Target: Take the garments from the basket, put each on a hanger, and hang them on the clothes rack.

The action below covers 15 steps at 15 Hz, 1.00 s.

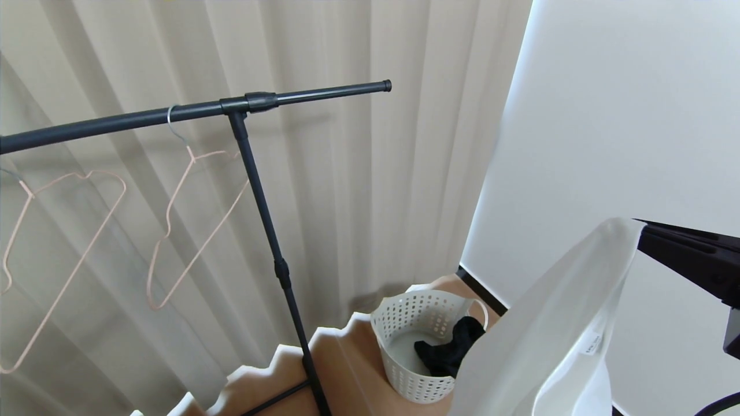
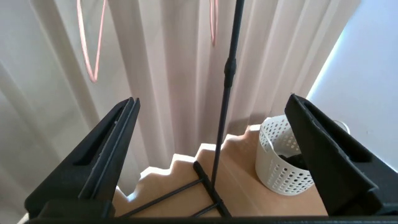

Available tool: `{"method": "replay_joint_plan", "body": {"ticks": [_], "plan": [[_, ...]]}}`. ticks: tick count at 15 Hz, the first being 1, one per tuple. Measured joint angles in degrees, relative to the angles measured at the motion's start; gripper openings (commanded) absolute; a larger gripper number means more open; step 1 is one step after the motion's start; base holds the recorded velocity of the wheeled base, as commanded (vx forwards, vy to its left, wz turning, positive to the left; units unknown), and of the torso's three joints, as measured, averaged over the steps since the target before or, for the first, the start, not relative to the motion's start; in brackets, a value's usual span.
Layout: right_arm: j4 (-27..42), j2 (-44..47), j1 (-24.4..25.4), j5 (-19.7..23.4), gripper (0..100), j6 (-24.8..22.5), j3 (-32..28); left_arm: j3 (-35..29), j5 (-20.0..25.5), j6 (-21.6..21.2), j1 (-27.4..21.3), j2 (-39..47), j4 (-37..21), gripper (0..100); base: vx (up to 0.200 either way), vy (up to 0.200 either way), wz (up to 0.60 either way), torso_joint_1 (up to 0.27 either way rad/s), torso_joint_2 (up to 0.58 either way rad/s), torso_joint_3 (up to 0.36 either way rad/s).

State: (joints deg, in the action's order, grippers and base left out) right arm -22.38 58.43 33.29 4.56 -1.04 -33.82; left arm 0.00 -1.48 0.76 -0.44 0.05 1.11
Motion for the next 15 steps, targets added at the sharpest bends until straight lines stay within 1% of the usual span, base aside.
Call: {"method": "replay_joint_plan", "body": {"ticks": [4, 13, 15], "plan": [[-0.02, 0.06, 0.0, -0.02, 0, 0.02, -0.06, 0.0, 0.0, 0.02, 0.0, 0.0, -0.02, 100, 0.0, 0.0, 0.0, 0.19, -0.42, -0.238], [0.0, 0.24, 0.0, -0.02, 0, 0.0, 0.02, 0.0, -0.05, 0.0, 0.0, 0.0, 0.0, 100, 0.0, 0.0, 0.0, 0.167, -0.36, -0.195], [-0.02, 0.3, 0.0, -0.02, 0, -0.07, 0.09, 0.0, -0.07, 0.02, 0.0, 0.0, 0.01, 100, 0.0, 0.0, 0.0, 0.036, -0.07, -0.034]]}}
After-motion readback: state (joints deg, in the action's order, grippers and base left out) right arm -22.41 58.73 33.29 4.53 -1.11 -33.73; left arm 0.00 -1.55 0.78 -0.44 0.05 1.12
